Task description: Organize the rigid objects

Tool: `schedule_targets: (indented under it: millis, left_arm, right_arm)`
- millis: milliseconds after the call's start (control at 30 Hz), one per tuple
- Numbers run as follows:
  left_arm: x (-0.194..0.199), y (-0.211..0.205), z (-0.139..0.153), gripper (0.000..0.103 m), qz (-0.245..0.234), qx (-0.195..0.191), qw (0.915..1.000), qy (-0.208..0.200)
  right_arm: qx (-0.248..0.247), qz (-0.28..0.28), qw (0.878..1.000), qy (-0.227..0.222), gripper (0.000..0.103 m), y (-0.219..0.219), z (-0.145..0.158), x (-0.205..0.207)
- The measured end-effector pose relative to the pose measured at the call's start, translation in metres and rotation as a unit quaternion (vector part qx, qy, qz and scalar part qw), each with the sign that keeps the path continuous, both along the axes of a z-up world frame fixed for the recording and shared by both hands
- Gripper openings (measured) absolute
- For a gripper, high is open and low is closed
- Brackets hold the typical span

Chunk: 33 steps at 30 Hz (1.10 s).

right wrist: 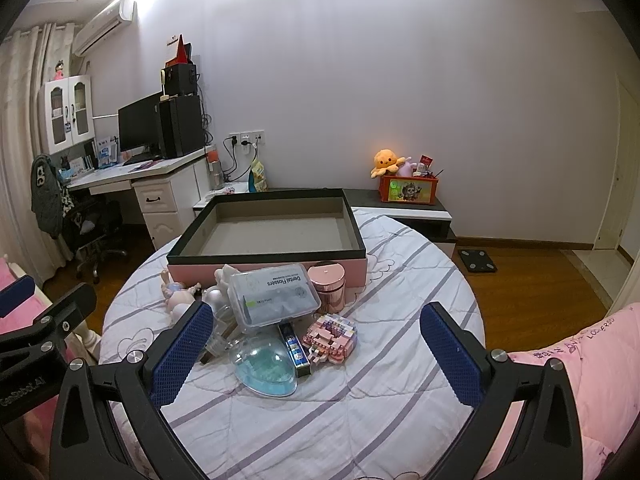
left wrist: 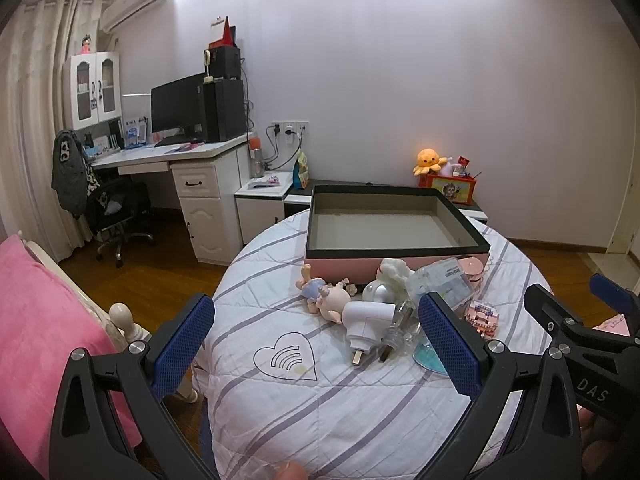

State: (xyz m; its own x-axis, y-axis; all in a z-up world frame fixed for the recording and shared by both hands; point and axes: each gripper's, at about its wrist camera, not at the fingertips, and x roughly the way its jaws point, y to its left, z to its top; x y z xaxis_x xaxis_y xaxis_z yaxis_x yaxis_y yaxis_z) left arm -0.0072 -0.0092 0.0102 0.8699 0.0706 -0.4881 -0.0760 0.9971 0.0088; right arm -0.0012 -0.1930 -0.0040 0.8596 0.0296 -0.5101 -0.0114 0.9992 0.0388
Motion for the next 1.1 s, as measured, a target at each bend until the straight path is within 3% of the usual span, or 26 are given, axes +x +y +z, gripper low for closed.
schedule_targets:
  millis: [733, 1100]
  left_arm:
    - [0.033, -0.003, -0.046, 0.103, -0.015, -0.016, 0.9990, 0.039]
    - [0.078, 0.001, -0.087, 0.103, -0.021, -0.041, 0.9946, 0.094]
  right_arm:
    - [0.002, 0.017, 0.998, 0.054, 0.103, -0.012, -0.049, 0.031]
    - [-0.009, 0.088, 0.990, 0.111, 0.103, 0.014, -0.094, 0.053]
